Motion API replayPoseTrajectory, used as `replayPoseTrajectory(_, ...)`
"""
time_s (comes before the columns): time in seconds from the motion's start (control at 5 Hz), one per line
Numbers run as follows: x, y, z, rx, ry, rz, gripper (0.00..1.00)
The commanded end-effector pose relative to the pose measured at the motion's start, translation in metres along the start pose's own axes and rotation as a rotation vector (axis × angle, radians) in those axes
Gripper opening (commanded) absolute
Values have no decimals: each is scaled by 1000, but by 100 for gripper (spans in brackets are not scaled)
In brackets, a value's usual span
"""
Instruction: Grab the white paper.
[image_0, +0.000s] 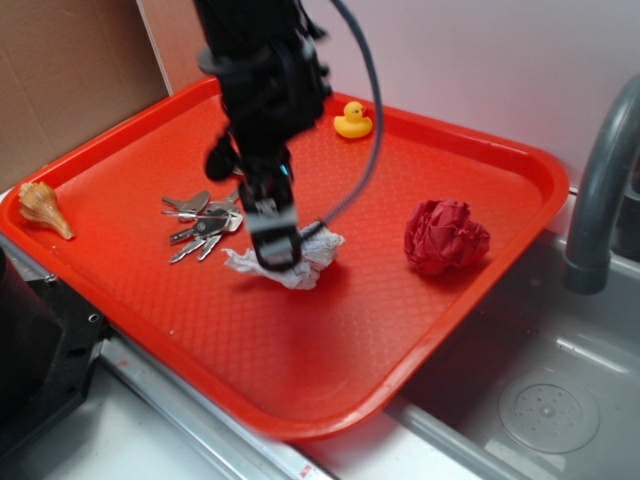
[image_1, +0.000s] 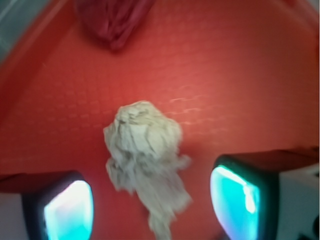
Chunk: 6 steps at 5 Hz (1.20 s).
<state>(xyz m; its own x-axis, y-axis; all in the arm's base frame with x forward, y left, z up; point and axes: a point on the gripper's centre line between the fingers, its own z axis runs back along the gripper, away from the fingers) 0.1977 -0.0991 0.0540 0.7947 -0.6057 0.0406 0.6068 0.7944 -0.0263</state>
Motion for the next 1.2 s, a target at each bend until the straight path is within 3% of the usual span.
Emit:
replayPoseTrajectory(0.0,-6,-8,-27,10,22,-27,0)
replayPoseTrajectory(0.4,-2,-9,-19,23,-8,20,0)
replayPoseTrajectory(0.6,-6,-10,1,56,-36,52,0)
replayPoseTrajectory(0.8,-13,-15,40,44,-45,91,0)
replayPoseTrajectory(1.0,-19,3,70,42,-56,102,0)
